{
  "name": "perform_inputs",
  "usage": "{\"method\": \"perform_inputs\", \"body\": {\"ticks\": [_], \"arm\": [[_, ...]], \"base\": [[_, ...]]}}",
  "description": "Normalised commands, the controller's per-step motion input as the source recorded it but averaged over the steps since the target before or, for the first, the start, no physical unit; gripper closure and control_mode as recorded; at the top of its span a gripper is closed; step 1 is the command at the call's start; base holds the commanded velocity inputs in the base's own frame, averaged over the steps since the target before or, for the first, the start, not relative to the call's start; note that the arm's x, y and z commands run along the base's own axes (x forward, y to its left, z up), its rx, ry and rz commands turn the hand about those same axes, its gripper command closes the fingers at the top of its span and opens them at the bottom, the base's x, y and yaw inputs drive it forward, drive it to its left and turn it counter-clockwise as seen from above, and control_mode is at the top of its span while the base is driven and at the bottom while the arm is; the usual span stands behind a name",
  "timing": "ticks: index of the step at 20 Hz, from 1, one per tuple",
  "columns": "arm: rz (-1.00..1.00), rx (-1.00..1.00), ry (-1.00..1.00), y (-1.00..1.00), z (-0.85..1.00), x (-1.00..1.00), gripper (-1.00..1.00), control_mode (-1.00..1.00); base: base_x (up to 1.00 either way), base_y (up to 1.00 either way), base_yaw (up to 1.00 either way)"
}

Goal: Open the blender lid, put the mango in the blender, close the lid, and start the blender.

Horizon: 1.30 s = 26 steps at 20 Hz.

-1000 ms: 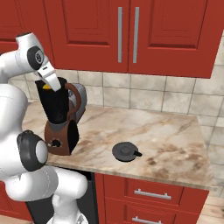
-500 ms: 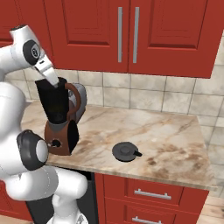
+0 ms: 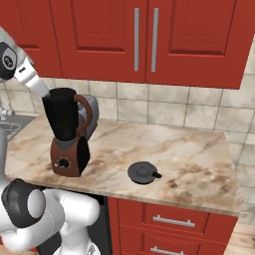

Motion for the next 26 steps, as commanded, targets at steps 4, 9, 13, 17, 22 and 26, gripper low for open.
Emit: {"method": "perform_inputs", "body": {"ticks": [4, 9, 13, 17, 22, 26], "arm": [[-0.02, 0.0, -0.08, -0.27, 0.05, -0.61, -1.0, -1.0], [0.0, 0.05, 0.0, -0.94, 0.0, -0.44, -1.0, -1.0], [0.0, 0.13, 0.0, -1.0, -0.09, -0.33, -1.0, -1.0], [0.0, 0.12, 0.04, -1.0, -0.38, -0.11, -1.0, -1.0], [0.0, 0.09, 0.09, -1.0, -0.59, 0.0, -1.0, -1.0], [0.0, 0.07, 0.11, -1.0, -0.68, 0.0, -1.0, -1.0]], "base": [[0.0, 0.0, 0.0], [0.0, 0.0, 0.0], [0.0, 0.0, 0.0], [0.0, 0.0, 0.0], [0.0, 0.0, 0.0], [0.0, 0.0, 0.0]]}}
